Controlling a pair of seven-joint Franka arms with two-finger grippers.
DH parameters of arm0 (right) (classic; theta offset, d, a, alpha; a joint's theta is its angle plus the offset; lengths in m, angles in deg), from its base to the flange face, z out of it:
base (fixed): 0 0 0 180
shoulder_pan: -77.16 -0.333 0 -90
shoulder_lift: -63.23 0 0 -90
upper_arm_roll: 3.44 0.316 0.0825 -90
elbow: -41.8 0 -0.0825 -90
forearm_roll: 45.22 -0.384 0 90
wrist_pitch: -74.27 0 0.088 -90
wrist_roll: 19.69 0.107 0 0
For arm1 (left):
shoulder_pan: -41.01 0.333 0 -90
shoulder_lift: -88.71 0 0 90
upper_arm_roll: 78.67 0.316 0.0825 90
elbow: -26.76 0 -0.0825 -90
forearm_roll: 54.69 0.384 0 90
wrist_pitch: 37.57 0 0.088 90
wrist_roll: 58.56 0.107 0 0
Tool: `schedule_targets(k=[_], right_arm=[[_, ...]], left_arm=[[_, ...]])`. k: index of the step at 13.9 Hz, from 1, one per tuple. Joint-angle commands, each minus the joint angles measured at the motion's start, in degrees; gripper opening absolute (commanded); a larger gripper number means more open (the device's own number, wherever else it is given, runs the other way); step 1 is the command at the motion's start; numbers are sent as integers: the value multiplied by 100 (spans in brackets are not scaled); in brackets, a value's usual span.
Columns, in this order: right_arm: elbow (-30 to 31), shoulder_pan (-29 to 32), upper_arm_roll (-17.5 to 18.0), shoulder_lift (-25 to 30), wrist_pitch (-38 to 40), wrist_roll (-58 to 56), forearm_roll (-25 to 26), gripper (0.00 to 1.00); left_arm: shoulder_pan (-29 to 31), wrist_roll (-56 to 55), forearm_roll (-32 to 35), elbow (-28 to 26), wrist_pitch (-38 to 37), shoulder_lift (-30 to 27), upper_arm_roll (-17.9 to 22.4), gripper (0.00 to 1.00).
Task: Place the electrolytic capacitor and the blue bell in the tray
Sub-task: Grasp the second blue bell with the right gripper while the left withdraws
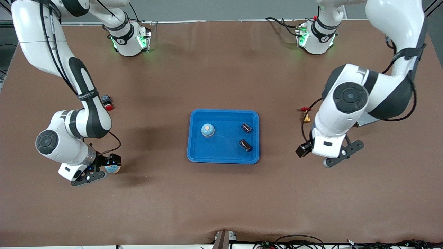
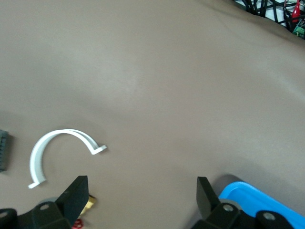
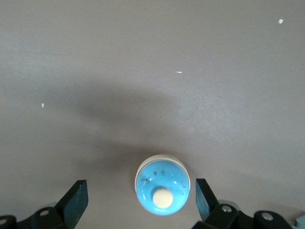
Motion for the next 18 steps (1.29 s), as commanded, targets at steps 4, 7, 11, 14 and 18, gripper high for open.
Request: schedule_targets(k=[4,7,11,14,18], right_arm=[[48,268,147,-172,-395,-253,-14,100],[30,294,147,-251,-510,-191,-23,100],[39,338,138,-435,-685,-200,-286,100],[48,373,138,-577,-800,-191,-286,100],[109,373,138,-586,-809,-183,-444,100]], left_arm=[[575,1044,-248,-118,-627,-615,-17,100],[1085,2107,-721,-127,-943,-1037,-17,100],[1428,3259,-880,-118,-1576,-1669,10,100],[1631,3700,-1319,-118,-1893,-2074,27,100],[1605,3736,-1470,-109,-2245,-2383,27,100]])
